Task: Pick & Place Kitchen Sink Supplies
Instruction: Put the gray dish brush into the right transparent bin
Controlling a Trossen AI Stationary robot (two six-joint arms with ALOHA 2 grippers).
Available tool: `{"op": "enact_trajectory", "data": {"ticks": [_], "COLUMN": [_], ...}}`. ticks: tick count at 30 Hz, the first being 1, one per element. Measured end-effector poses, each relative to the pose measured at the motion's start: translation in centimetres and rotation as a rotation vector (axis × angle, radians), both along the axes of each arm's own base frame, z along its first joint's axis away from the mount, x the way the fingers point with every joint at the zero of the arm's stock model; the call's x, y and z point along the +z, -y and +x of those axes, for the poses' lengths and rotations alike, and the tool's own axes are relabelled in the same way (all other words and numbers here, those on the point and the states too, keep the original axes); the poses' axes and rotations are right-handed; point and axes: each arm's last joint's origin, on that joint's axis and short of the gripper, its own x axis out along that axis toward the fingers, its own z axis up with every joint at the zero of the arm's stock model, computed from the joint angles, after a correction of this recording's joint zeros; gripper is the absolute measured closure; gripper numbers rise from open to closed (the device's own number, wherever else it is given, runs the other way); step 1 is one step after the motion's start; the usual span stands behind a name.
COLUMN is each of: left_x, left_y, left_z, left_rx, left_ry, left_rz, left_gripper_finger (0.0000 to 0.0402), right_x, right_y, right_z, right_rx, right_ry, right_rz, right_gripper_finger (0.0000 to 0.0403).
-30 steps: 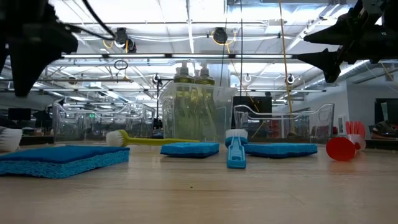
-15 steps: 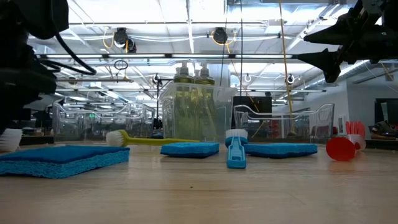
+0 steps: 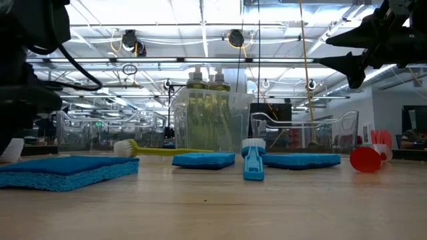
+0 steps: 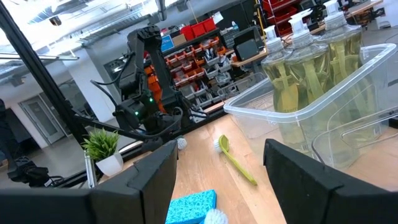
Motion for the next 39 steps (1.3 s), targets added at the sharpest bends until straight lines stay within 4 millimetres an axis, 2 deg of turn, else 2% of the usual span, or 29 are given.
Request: {"op": "enact_trajectory", "data": {"ticks": [18,24,29,35,39], "left_x": [0.0,0.2,1.2,3.5,5.4], "left_y": [0.0,0.0,-0.2,-0.4,-0.6], "left_z": [0.4,0.4,0.3,0.8,1.5], "left_rx": [-0.008,-0.010,-0.020,-0.037,-0.013], "left_ry": [0.052,0.104,0.197,0.445,0.680], "left_rz": [0.031,0.025,0.032,0.066,0.130], "left_gripper_finger": [0.0382,0.0375,0.0382,0.0382,0.0382], "right_x": [0.0,0.0,0.0,0.0,0.0], "right_y": [0.0,0.0,0.0,0.0,0.0], "right_z": [0.0,0.0,0.0,0.0,0.0], "right_rx": [0.000,0.000,-0.001,-0.001,0.000], "right_ry": [0.000,0.000,0.002,0.003,0.003], "right_rz": [0.000,0.000,-0.001,-0.001,-0.001], "right_gripper_finger": [0.0176,0.0177,0.0177,0.0176,0.0176]}}
